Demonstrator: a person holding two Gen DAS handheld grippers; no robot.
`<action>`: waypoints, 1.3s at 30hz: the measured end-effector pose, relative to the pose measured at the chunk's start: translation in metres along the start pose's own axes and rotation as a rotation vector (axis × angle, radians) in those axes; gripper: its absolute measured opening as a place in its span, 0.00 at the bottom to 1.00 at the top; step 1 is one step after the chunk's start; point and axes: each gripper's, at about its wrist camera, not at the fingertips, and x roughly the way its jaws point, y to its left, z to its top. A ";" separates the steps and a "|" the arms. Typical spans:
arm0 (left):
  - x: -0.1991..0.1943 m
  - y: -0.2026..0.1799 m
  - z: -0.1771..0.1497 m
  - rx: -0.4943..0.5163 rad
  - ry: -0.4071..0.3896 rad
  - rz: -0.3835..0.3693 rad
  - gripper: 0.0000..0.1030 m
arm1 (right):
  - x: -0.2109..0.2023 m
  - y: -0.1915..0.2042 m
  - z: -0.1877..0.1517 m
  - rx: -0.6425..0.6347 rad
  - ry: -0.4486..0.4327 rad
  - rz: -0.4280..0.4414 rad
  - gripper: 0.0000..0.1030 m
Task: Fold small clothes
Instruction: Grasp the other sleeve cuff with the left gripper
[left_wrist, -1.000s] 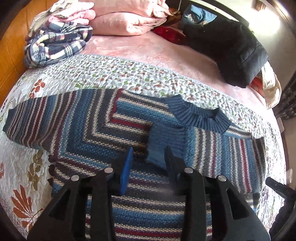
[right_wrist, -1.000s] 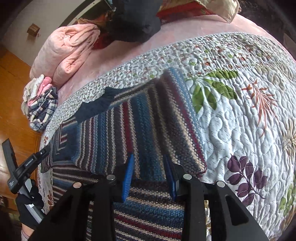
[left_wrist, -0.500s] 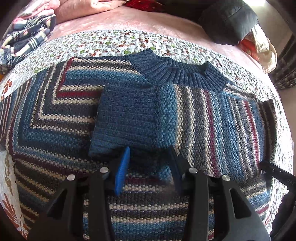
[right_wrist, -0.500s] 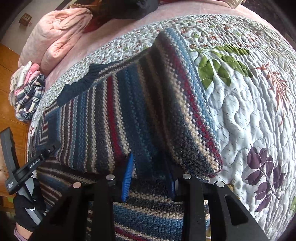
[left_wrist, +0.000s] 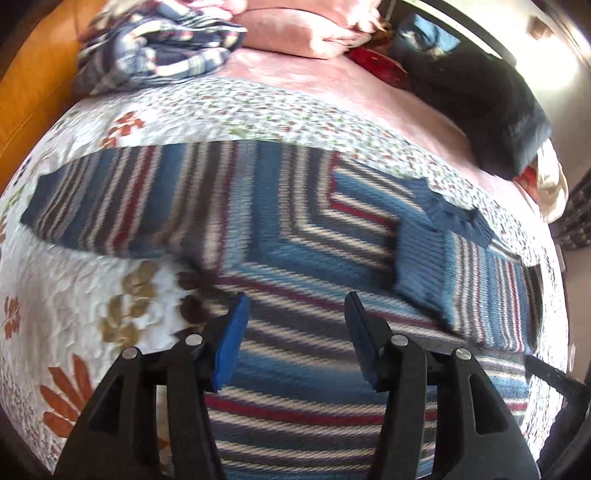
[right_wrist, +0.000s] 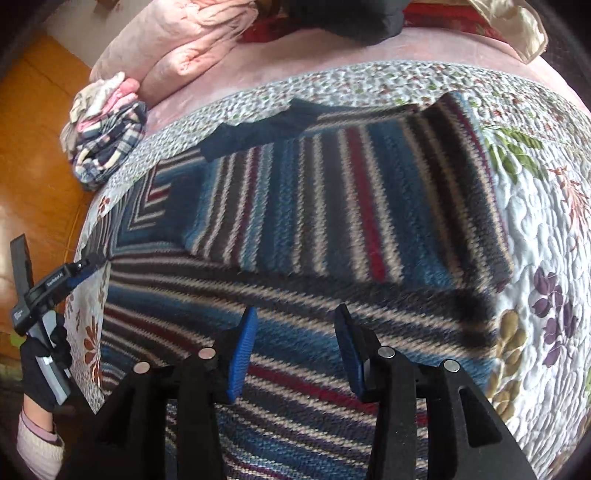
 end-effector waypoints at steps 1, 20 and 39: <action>-0.001 0.023 0.001 -0.038 0.001 0.016 0.52 | 0.005 0.008 -0.004 -0.017 0.013 0.004 0.43; 0.039 0.258 0.045 -0.630 -0.098 -0.039 0.49 | 0.048 0.025 -0.028 -0.050 0.093 -0.033 0.43; 0.022 0.220 0.091 -0.469 -0.187 0.006 0.10 | 0.053 0.026 -0.027 -0.039 0.091 -0.039 0.43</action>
